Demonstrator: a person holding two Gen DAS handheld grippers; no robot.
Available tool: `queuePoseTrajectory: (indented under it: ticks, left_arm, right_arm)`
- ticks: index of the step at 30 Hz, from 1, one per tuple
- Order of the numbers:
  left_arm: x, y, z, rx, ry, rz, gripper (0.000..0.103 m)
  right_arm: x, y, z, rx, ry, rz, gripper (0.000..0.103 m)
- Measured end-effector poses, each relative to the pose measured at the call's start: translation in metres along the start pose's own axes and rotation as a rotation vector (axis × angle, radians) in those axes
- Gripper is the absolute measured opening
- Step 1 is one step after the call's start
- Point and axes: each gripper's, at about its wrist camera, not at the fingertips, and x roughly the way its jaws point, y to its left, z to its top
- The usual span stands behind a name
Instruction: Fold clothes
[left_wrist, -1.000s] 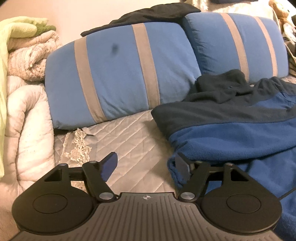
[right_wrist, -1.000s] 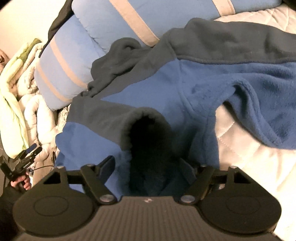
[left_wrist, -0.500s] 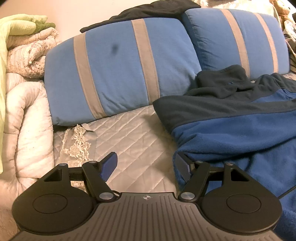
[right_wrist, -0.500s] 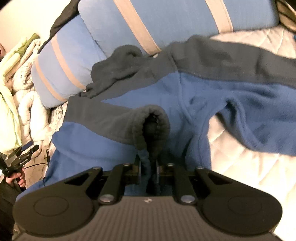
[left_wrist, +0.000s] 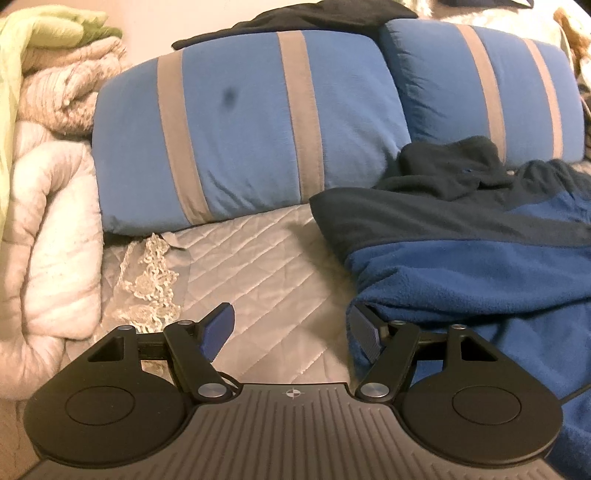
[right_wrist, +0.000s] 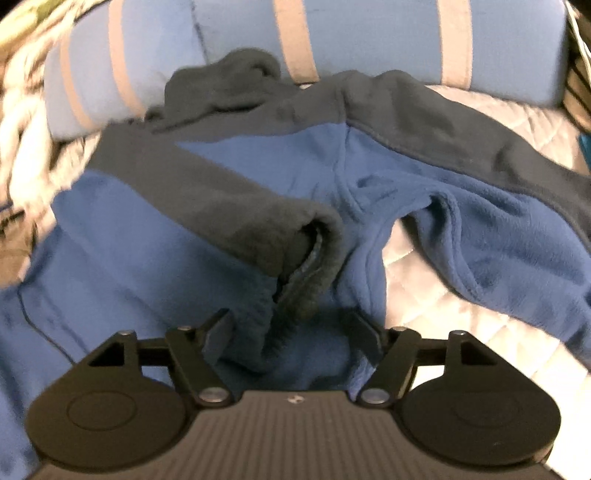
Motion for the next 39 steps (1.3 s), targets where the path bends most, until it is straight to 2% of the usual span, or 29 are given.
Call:
queuePoseTrajectory:
  ticks: [5,9,12,15,20,21,22,23,25,28,30,35,39]
  left_arm:
    - [0.003,0.012,-0.002,-0.092,0.017,-0.050,0.070]
    - [0.013,0.030,-0.003,-0.238,0.044,-0.179,0.070]
    - [0.029,0.045,-0.005,-0.397,0.076,-0.297,0.069]
    - [0.049,0.052,-0.003,-0.508,0.106,-0.369,0.069]
    - [0.085,0.048,0.000,-0.612,0.172,-0.433,0.068]
    - [0.090,0.046,-0.001,-0.611,0.186,-0.432,0.065]
    - [0.096,0.043,-0.003,-0.611,0.199,-0.431,0.047]
    - [0.099,0.041,-0.005,-0.608,0.223,-0.437,0.021]
    - [0.101,0.036,-0.008,-0.591,0.252,-0.429,0.017]
    - [0.088,0.026,-0.008,-0.487,0.228,-0.362,0.017]
    - [0.082,0.022,-0.005,-0.437,0.216,-0.339,0.022]
    - [0.062,0.023,0.009,-0.361,0.200,-0.261,0.042]
    - [0.030,0.039,0.030,-0.331,0.126,-0.187,0.052]
  right_arm:
    - [-0.006,0.012,0.000,-0.064,0.007,-0.049,0.089]
    - [-0.017,0.021,-0.002,-0.130,-0.011,-0.106,0.092]
    - [-0.033,0.026,-0.001,-0.152,-0.058,-0.128,0.093]
    - [-0.048,0.031,0.004,-0.159,-0.120,-0.153,0.094]
    - [-0.064,0.051,0.013,-0.181,-0.201,-0.151,0.096]
    - [-0.066,0.056,0.015,-0.191,-0.211,-0.147,0.096]
    - [-0.067,0.060,0.015,-0.201,-0.219,-0.145,0.097]
    - [-0.067,0.063,0.015,-0.210,-0.225,-0.144,0.098]
    - [-0.068,0.067,0.015,-0.226,-0.233,-0.144,0.098]
    - [-0.067,0.067,0.009,-0.233,-0.230,-0.167,0.098]
    - [-0.068,0.061,0.005,-0.212,-0.226,-0.179,0.098]
    - [-0.075,0.049,-0.002,-0.149,-0.243,-0.176,0.098]
    - [-0.084,0.046,-0.007,-0.142,-0.277,-0.175,0.099]
